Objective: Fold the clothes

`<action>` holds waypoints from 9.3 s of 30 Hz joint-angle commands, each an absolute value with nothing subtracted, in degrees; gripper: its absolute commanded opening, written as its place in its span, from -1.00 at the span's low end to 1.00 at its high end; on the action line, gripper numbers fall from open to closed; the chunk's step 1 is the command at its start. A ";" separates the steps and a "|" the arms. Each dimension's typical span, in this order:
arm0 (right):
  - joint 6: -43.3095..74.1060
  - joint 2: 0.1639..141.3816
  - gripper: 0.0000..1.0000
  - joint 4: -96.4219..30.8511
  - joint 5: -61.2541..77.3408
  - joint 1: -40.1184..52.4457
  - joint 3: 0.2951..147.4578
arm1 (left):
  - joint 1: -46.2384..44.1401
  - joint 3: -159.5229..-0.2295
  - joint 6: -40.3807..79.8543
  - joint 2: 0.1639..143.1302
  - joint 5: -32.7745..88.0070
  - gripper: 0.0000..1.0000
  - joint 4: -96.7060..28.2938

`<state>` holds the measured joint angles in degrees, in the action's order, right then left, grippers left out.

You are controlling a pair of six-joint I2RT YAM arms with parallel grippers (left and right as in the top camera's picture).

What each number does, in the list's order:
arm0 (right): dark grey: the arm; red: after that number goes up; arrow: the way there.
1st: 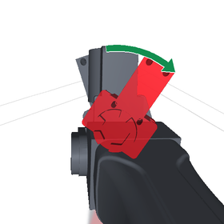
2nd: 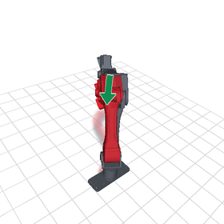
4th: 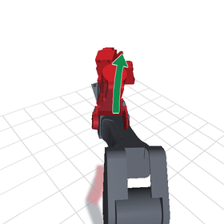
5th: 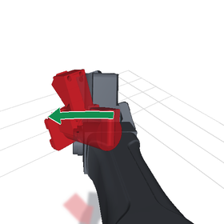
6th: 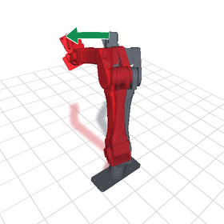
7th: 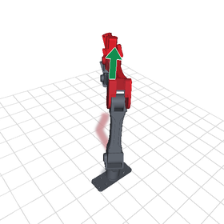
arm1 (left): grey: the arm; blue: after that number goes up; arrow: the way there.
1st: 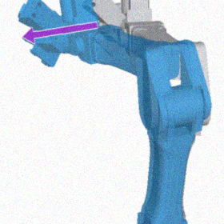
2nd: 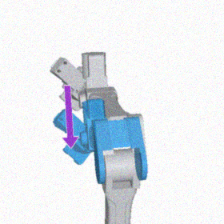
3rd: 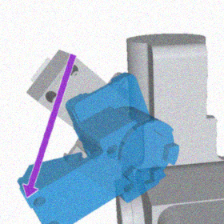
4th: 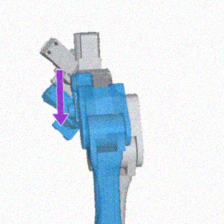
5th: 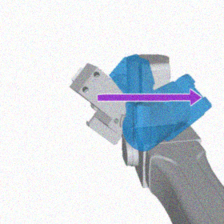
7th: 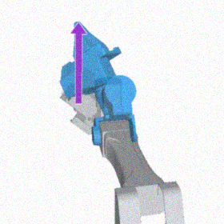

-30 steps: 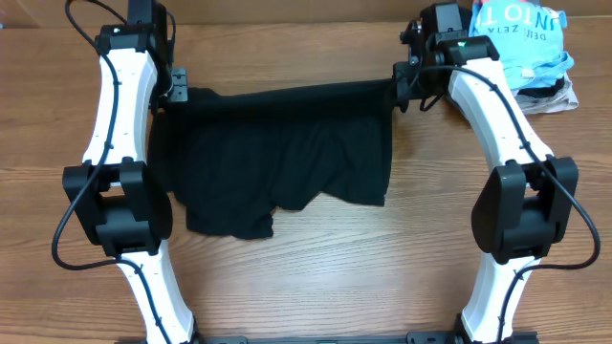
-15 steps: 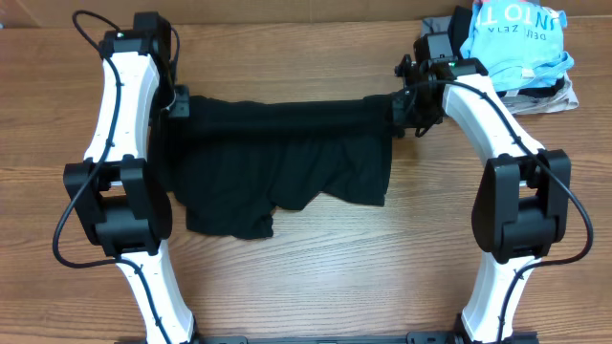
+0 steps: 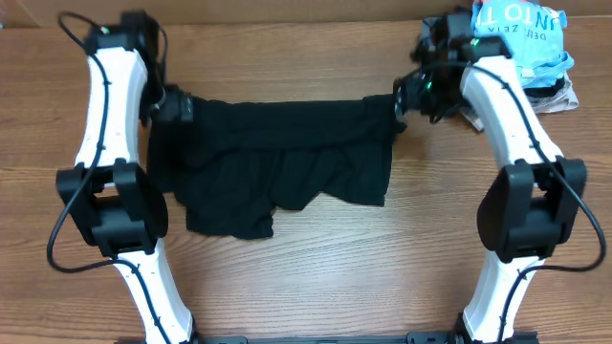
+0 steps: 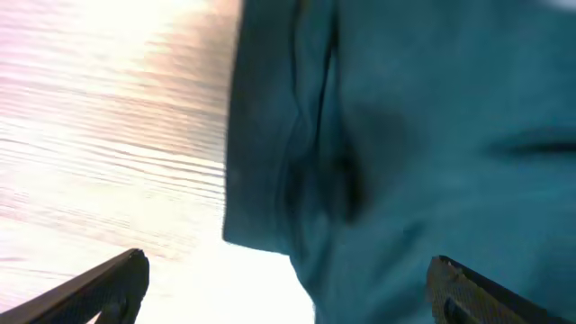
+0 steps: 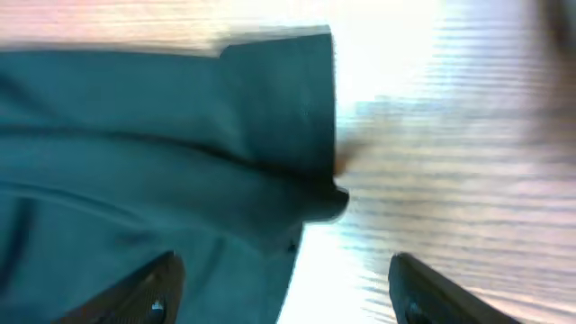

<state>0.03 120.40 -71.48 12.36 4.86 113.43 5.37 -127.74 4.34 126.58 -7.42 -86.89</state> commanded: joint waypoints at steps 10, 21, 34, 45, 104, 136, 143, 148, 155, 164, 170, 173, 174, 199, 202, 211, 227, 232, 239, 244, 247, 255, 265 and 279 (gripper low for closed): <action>3.07 101.41 0.53 -85.06 14.46 4.54 124.68 | 5.50 -144.09 4.75 111.02 -4.54 1.00 -96.82; 7.86 91.18 0.52 -96.73 13.50 4.56 121.40 | 0.36 -128.51 8.05 95.33 1.10 1.00 -96.79; 9.26 85.73 0.54 -78.19 17.96 7.35 87.96 | -13.47 -77.78 20.60 81.93 7.14 1.00 -75.66; 9.26 85.91 0.71 -63.51 18.13 7.35 74.24 | -27.07 -49.60 36.95 82.00 7.07 0.93 -50.78; 20.12 102.78 -0.23 -43.68 2.90 20.25 59.24 | -19.09 -58.26 25.67 92.88 -11.70 -0.92 -59.96; 11.46 93.62 -0.92 -69.71 7.77 0.99 68.51 | -8.64 -60.29 21.82 92.86 -14.76 -0.92 -68.40; 11.49 91.83 -0.92 -66.41 7.79 1.13 74.17 | -8.62 -62.15 21.78 92.86 -16.80 -0.92 -65.30; 11.46 93.49 -0.92 -59.90 7.81 1.58 74.15 | -8.62 -62.13 20.95 92.88 -18.44 -0.92 -55.77; 11.33 97.71 -0.92 -53.17 7.81 3.36 74.11 | -8.60 -62.13 14.35 92.88 -18.63 -0.92 -43.68; 9.98 103.13 -0.92 -47.62 7.81 4.49 74.11 | -8.51 -62.13 12.34 93.60 -19.64 -0.92 -32.77; 9.98 104.12 -0.92 -44.93 7.81 4.49 74.00 | -7.92 -62.13 11.73 97.65 -21.21 -0.92 -28.16; 9.98 104.18 -0.92 -43.83 7.77 4.49 73.89 | -7.14 -62.13 11.75 100.51 -21.41 -0.87 -26.06; 10.00 104.22 -0.92 -43.70 7.79 4.49 73.82 | -6.92 -62.13 11.77 101.27 -21.37 -0.73 -25.36; 8.47 109.32 0.87 -43.05 15.84 4.56 72.58 | -6.15 -87.99 11.55 104.22 -16.08 0.99 -57.60; 8.47 111.70 0.76 -41.71 17.28 4.99 72.58 | -5.52 -91.18 11.55 104.22 -13.54 1.00 -60.47; 8.54 115.22 0.11 -40.36 17.87 8.86 72.58 | -2.57 -92.09 11.70 104.22 -7.84 1.00 -61.54; 10.00 110.08 -0.92 -49.50 16.58 -3.73 72.82 | -2.15 -92.07 11.75 104.25 -8.54 0.99 -62.28; 5.69 105.51 -0.92 -54.06 16.91 -9.56 73.76 | -2.15 -92.07 11.75 104.25 -8.51 1.00 -62.35; 4.01 101.67 -0.92 -58.76 20.62 -8.03 77.49 | -2.15 -92.03 11.75 104.25 -8.47 1.00 -62.41; 5.69 101.58 -0.92 -57.06 21.08 0.43 77.47 | -2.15 -91.98 11.75 104.25 -8.45 1.00 -62.67; 8.60 101.69 -0.92 -54.19 20.78 6.85 77.47 | -2.15 -91.98 11.75 104.25 -8.23 1.00 -63.16; 16.60 102.78 -0.67 -43.64 13.89 21.21 77.28 | -2.15 -91.98 11.75 104.25 -7.84 1.00 -63.42; 17.19 103.48 1.00 -39.90 15.97 26.94 79.18 | -2.15 -91.96 11.51 104.25 -7.16 0.99 -63.77; 11.97 100.99 1.00 -52.82 16.25 15.16 84.97 | 1.30 -86.50 -9.37 110.41 9.47 0.99 -54.59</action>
<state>14.04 102.85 -52.12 16.10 17.26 83.55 0.51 -87.92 -2.35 106.98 4.60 -55.27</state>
